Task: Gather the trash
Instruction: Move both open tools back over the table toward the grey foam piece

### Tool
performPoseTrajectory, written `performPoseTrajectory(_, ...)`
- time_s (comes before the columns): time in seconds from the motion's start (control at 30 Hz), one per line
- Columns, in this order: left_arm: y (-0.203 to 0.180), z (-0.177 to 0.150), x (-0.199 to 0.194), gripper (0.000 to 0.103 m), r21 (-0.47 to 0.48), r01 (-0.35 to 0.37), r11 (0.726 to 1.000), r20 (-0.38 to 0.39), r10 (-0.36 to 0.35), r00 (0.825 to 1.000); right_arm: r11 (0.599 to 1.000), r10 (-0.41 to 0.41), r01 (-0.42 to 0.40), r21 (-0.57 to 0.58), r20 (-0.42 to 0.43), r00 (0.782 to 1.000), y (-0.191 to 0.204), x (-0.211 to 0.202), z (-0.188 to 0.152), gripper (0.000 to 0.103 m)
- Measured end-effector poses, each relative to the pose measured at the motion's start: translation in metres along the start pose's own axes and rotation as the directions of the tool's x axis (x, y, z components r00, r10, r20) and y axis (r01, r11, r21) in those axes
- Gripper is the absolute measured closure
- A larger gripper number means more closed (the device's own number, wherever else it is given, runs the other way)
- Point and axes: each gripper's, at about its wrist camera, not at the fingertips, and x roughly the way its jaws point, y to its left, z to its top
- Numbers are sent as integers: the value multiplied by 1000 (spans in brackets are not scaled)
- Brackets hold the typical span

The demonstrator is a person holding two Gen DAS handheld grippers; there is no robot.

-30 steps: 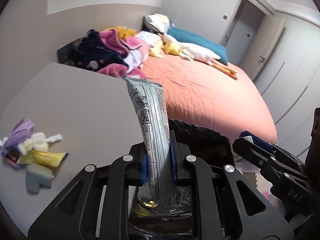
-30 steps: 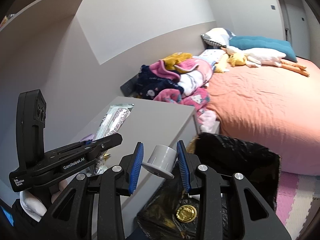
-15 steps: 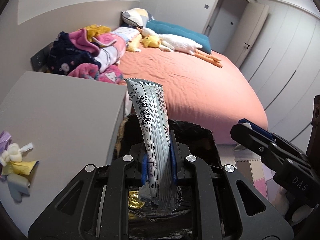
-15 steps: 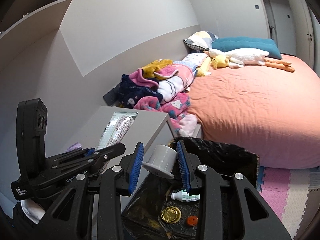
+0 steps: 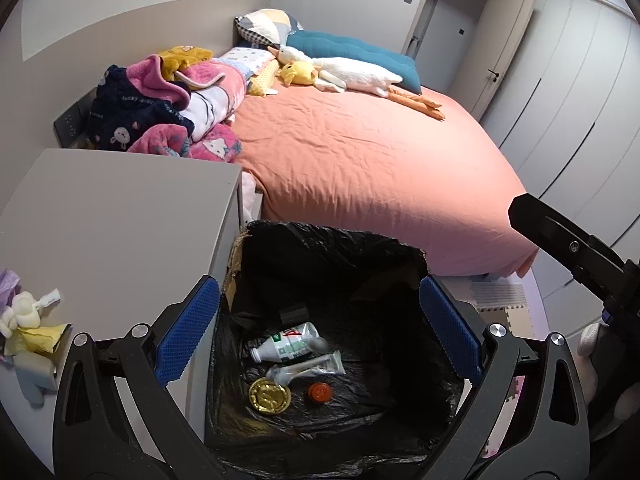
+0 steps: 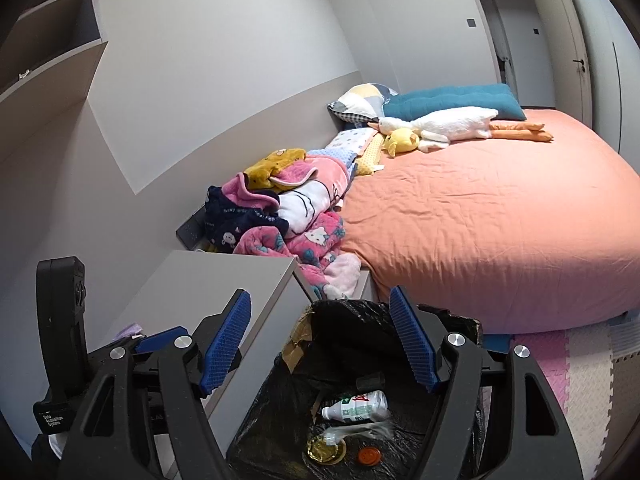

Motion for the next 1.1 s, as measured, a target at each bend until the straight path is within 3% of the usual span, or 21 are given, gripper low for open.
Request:
performPoseTrajectory(0.63,45,-14,-31,7,-87,-90,992,38,94,995,992,110,-112,-55,-47,993,47,23,-4,30)
performPoseTrajectory(1.1,100,-36,-61,7,-191,-198,961,36,208,977,968,208,-223,-112,-132,969,101,52,-15,30)
